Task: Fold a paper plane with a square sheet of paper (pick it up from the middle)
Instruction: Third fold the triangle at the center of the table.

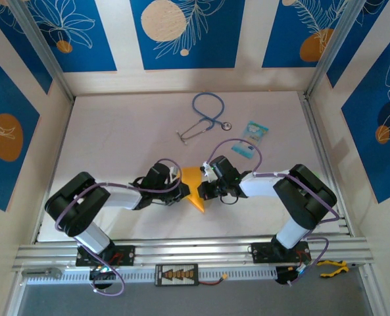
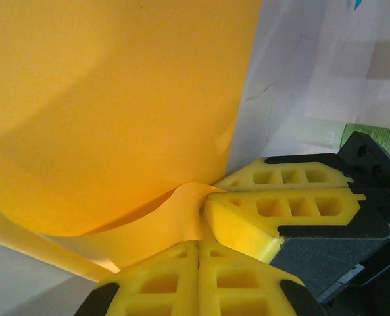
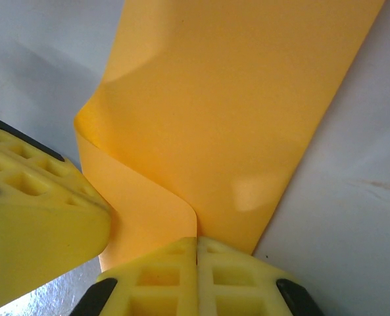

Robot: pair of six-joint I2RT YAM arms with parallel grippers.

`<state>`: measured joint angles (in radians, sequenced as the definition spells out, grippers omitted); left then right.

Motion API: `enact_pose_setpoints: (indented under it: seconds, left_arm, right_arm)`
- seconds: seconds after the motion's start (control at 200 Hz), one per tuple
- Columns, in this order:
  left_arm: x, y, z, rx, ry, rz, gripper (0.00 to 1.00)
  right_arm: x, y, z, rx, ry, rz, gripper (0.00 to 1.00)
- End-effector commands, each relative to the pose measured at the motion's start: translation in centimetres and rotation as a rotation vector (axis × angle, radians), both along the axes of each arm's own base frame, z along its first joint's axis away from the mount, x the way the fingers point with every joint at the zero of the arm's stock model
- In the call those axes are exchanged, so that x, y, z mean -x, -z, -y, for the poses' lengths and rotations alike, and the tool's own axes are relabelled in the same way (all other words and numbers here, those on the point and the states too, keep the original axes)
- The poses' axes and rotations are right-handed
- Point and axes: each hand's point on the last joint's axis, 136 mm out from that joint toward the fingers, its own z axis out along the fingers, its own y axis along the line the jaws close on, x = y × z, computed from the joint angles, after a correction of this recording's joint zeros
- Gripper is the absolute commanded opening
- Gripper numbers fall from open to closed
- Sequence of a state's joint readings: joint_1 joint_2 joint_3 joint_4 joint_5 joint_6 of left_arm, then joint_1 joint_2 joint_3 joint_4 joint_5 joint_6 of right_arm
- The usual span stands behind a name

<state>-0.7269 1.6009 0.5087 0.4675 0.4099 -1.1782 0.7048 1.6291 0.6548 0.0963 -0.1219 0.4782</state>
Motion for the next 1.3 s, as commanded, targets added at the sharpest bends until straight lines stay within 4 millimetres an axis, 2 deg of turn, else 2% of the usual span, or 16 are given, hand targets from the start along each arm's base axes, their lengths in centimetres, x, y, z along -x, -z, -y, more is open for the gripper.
enact_pose_setpoints:
  seconds: [0.0,0.11,0.17,0.73,0.925,1.045,1.171,1.296]
  left_arm:
    - [0.1,0.1,0.1,-0.002,-0.004,0.003,0.00]
    - [-0.4,-1.4,0.7,0.031,-0.005,0.033,0.00]
    - [-0.6,-1.6,0.7,0.011,0.005,0.039,0.00]
    - [0.9,2.4,-1.4,-0.137,0.006,-0.055,0.00]
    - [1.2,3.2,-1.5,-0.162,0.024,-0.067,0.00]
    - [0.9,2.3,-1.0,-0.127,0.027,-0.042,0.00]
    - [0.1,0.0,-0.5,-0.092,0.025,0.022,0.00]
    - [-0.2,-1.2,-0.4,-0.093,0.032,0.051,0.05]
  right_arm:
    - [0.5,1.3,0.9,0.063,0.019,-0.029,0.00]
    - [0.6,1.4,1.0,0.066,0.020,-0.030,0.00]
    - [0.6,1.4,1.0,0.065,0.021,-0.029,0.00]
    - [0.7,1.6,1.2,0.071,0.023,-0.031,0.00]
    - [0.7,1.6,1.1,0.070,0.022,-0.031,0.00]
    - [0.6,1.6,1.1,0.072,0.023,-0.031,0.00]
    - [0.7,1.6,1.2,0.074,0.026,-0.031,0.00]
    - [0.6,1.6,1.2,0.075,0.027,-0.029,0.00]
